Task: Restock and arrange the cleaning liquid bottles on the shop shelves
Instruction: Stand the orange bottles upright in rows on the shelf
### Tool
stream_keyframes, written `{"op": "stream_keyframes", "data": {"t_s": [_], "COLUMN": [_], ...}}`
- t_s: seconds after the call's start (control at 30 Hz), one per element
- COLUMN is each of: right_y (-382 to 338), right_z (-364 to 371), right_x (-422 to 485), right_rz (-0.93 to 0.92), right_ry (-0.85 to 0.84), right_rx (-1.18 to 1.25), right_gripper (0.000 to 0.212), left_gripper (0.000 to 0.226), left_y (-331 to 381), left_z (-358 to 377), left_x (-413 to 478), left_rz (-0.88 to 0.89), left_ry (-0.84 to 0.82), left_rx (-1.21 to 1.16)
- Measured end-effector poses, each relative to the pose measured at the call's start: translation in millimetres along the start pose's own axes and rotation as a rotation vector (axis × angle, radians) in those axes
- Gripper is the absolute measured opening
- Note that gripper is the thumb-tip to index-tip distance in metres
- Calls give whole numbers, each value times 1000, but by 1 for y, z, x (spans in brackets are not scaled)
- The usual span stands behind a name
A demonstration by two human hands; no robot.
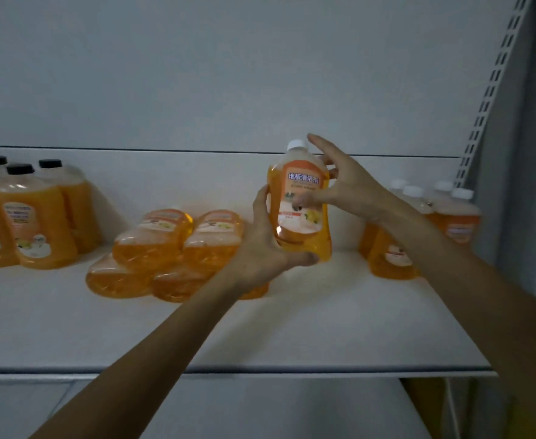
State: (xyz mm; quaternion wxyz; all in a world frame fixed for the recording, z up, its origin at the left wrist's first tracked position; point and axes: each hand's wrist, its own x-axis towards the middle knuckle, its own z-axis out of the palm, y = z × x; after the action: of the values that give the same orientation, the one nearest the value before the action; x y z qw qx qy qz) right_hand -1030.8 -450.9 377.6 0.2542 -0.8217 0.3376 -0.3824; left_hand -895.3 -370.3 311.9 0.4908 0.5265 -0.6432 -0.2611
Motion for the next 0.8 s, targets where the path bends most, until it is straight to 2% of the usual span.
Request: {"op": "stream_keyframes", "data": {"t_s": [0.17,0.3,0.43,0.53,0.6,0.8], "right_y": [32,54,71,80,85,92], "right_z": [-25,-26,-26,-25,-23,-18], "right_x": [-31,-50,-50,-44,-38,-5], "right_rz": [57,23,-26,-68,-75,-33], "right_ry": [-123,-120,-44,-8,12,17], "right_rx": [-115,-272,-403,-529,-623,-903], "right_gripper": [114,108,106,103,100,105], "left_gripper": [125,130,130,117,102,53], "left_y": [-23,-42,-51,-55,-58,-57], "left_z": [59,89,100,102,103,104], "left_x": [2,4,13,16,15,11], "left_rz": [-18,25,86,-32,-87,-95], "left_ry": [-68,-112,-93,-51,-94,-182], "left_rx": [-29,48,299,495,652,908]}}
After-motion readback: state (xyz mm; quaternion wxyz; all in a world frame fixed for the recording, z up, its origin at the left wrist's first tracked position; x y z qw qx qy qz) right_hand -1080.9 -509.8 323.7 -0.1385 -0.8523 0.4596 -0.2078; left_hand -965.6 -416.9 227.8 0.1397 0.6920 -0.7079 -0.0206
